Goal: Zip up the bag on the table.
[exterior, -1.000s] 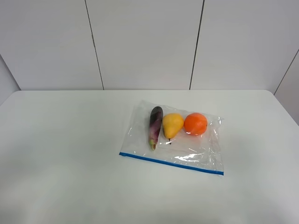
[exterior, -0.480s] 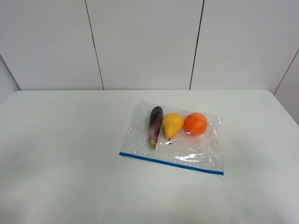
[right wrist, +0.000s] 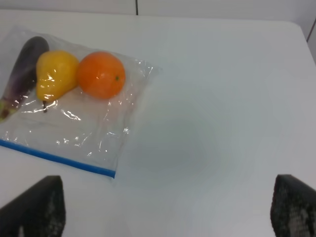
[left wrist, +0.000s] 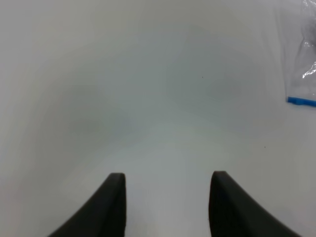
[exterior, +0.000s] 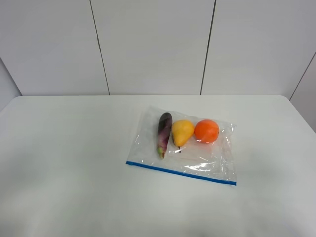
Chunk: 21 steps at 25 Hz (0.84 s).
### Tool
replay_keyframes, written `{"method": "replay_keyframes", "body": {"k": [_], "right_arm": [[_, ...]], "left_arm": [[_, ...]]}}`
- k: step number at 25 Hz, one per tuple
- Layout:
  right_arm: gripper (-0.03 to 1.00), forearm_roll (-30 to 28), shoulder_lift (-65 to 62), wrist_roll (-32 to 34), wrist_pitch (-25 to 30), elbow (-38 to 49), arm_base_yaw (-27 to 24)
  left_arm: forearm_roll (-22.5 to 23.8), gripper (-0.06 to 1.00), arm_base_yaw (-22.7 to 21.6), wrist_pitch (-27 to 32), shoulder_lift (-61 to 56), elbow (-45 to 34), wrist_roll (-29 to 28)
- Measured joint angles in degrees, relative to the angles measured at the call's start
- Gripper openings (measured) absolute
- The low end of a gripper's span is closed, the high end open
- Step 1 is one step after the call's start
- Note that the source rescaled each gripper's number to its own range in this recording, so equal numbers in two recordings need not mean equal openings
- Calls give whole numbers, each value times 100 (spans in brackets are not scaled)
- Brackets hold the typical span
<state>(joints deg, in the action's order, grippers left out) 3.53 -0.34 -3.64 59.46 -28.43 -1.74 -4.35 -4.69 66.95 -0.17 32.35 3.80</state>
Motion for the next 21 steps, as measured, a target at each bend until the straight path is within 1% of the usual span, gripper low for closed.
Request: {"method": "replay_keyframes", "body": {"k": [7,21], "right_arm": [[93,33,0,157,-17,0,0],[93,37,0,205,-17,4,0]], "left_arm": [[0,52,0,0,0,0,0],[0,52,0,0,0,0,0]]}}
